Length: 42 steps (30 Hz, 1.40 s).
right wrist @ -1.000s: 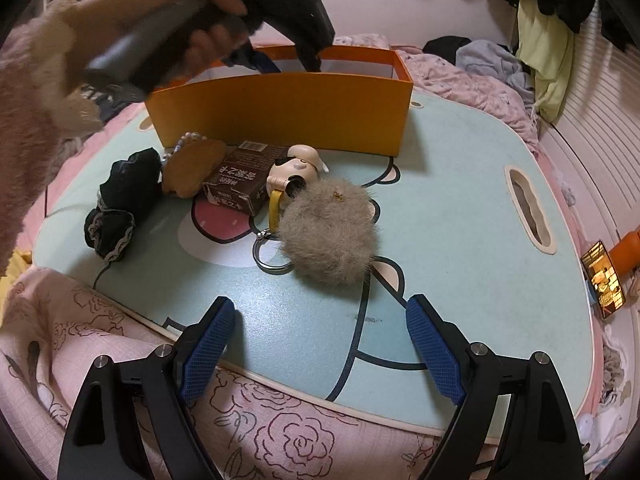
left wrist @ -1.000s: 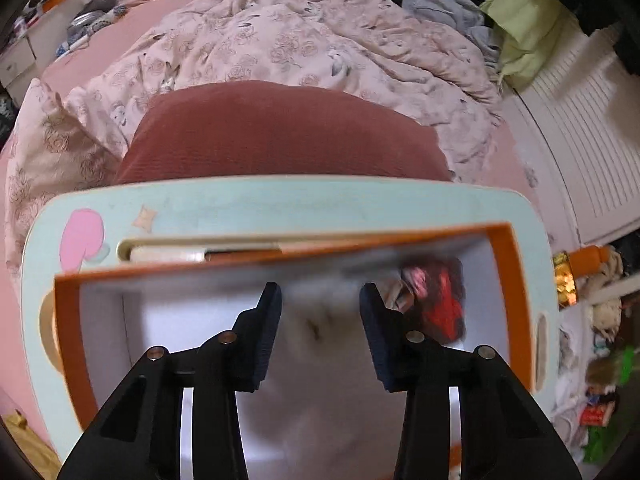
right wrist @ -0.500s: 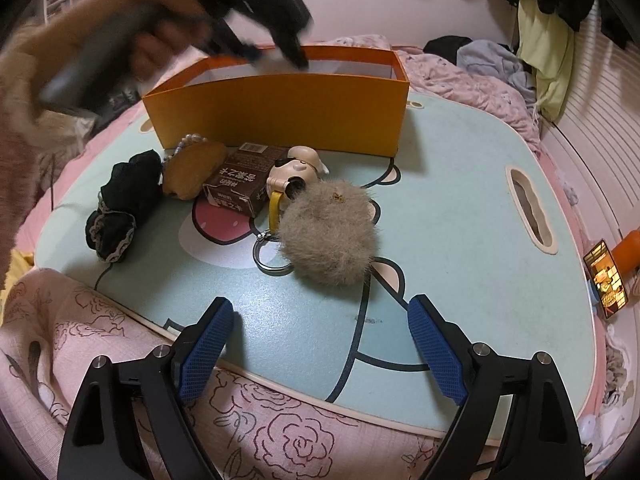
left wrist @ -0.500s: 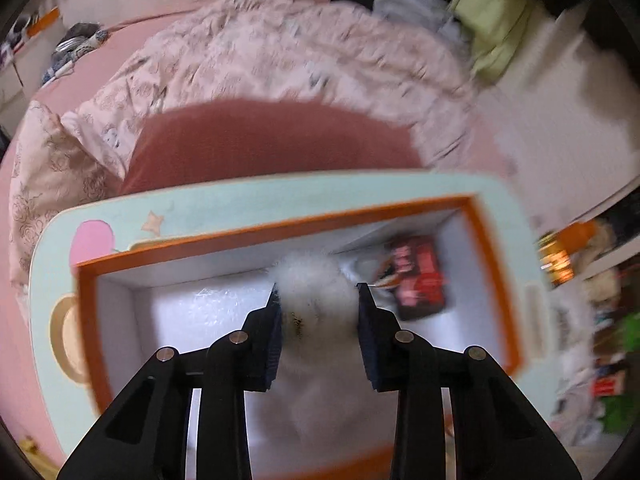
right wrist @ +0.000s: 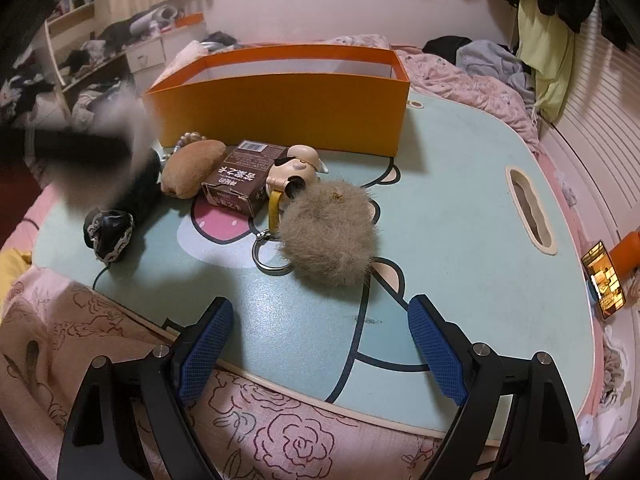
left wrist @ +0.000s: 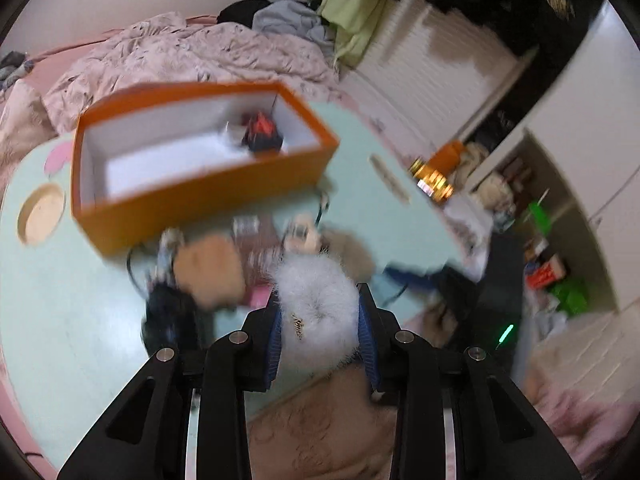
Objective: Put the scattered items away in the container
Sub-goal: 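Set the white pompom on the table with the left gripper while the right gripper reaches into the box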
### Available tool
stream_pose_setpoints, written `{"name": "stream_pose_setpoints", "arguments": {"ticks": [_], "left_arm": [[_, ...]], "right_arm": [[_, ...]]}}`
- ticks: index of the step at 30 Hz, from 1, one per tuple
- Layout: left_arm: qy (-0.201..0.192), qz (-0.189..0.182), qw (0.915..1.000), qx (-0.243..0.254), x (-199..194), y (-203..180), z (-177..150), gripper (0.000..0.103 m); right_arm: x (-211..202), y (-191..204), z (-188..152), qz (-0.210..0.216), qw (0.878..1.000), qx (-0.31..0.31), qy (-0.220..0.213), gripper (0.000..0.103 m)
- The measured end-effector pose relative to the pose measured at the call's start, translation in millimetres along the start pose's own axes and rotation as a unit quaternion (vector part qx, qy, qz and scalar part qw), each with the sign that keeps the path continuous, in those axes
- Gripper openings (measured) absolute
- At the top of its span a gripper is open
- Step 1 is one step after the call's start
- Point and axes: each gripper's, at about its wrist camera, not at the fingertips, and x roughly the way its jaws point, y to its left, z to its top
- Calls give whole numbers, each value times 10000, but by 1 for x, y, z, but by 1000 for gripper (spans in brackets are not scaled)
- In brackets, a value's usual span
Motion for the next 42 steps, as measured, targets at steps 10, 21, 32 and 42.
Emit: {"name": "stream_pose_setpoints", "arguments": {"ticks": [10, 21, 32, 42], "left_arm": [[296, 501, 9983, -20, 44, 14, -15, 37], [-1409, 690, 9859, -590, -11, 29, -48, 68], [-2033, 411, 9707, -1214, -24, 53, -61, 68], [-2078, 416, 9701, -1181, -25, 53, -66, 68]], "right_arm": [[0, 0, 0, -5, 10000, -1, -2, 89], [-4, -9, 1, 303, 9994, 149, -87, 84], [-39, -38, 100, 844, 9937, 505, -534, 29], [63, -32, 224, 925, 9924, 378, 720, 24]]}}
